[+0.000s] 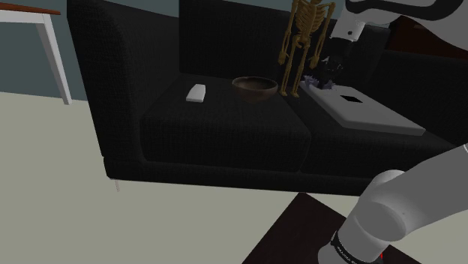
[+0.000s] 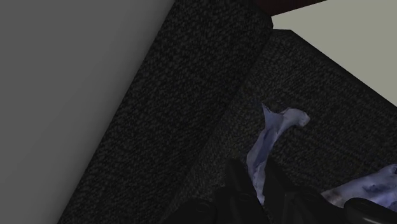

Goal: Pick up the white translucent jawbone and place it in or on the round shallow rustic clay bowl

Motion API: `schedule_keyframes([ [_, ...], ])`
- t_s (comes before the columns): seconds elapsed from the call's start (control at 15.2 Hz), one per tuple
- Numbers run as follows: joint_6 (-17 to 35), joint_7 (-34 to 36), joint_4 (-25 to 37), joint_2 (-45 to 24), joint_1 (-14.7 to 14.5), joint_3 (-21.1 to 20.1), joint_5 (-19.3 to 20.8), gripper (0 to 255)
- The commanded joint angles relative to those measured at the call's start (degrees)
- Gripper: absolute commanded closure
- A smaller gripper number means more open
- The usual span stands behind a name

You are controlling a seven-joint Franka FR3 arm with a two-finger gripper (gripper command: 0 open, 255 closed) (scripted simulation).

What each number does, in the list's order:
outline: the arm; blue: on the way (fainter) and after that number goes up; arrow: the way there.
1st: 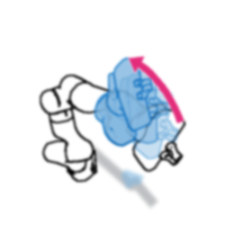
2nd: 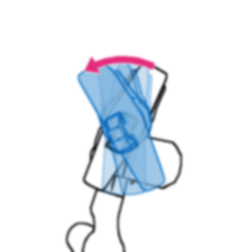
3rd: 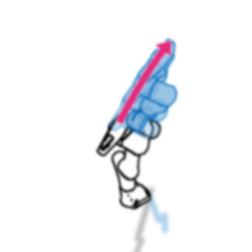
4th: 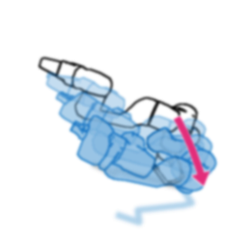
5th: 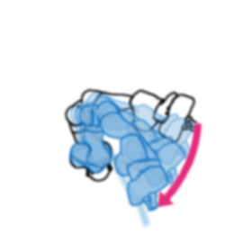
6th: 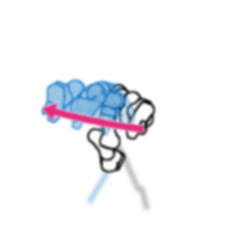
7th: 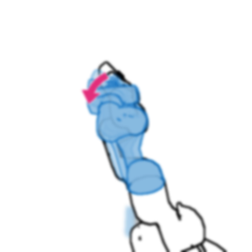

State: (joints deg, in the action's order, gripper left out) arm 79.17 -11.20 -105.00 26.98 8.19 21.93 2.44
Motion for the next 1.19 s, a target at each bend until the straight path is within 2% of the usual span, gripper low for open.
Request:
schedule_keyframes([
  [0.0,-1.47,0.05,1.96,-0.52,-0.13,-0.04,-0.18,255],
  [0.79,-11.2,-0.59,17.36,-6.5,-1.04,1.0,-1.91,255],
  [1.12,-10.47,4.07,20.2,-10.08,-2.69,-1.73,-4.17,255],
])
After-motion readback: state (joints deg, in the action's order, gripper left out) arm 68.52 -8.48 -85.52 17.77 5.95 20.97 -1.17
